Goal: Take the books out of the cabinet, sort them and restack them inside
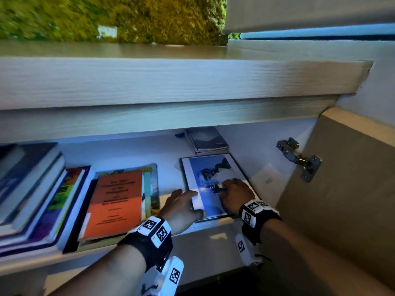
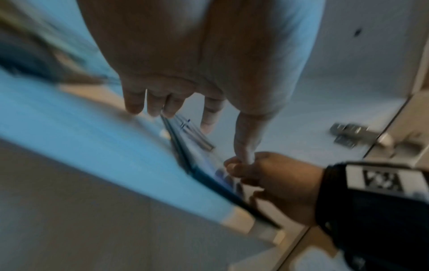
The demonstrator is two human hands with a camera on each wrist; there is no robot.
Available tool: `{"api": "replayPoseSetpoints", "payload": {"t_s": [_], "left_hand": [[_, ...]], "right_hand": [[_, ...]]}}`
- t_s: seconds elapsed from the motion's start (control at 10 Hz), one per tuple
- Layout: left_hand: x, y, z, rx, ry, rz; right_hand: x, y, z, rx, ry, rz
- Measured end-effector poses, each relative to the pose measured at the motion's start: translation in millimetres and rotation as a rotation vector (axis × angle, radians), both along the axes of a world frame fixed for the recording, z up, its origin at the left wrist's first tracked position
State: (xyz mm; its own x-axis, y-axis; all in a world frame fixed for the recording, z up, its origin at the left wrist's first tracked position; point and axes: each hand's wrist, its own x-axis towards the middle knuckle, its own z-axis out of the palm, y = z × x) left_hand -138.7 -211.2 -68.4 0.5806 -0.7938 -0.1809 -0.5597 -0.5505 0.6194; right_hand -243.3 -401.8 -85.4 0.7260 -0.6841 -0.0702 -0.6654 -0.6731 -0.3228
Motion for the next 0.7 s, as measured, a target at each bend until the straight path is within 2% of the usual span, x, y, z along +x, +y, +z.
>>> {"api": "replayPoseSetpoints", "payload": {"t_s": [0.1,0.2,0.3,0.4,0.5,0.6,0.7], "left_hand": [[24,54,17,-0.11,-0.146,0.053],[54,118,11,0.021,-0.302,0.12],[61,153,-7,0.239,-0.396,0.139],[65,159,-15,0.245,-0.434,0.113],[61,161,-7,0.258,-0.44,0.079],[58,160,3,0.287,-0.318,0.05],[51,167,28,0.311,-0.212,-0.033]], "right_hand": [[1,34,12,-0.086,-0.083,0.11],[-1,73,2,-0.133,-0.129,0.164],[-1,100,-20,-0.181,-0.006,0.151],[3,107,-29,-0.142,0.061,0.126],[-1,113,-23,-0.121,0.121,0.132],[5,120,2,-0.017,0.179,0.111],[9,137,45,0.089,0.204,0.129]]}}
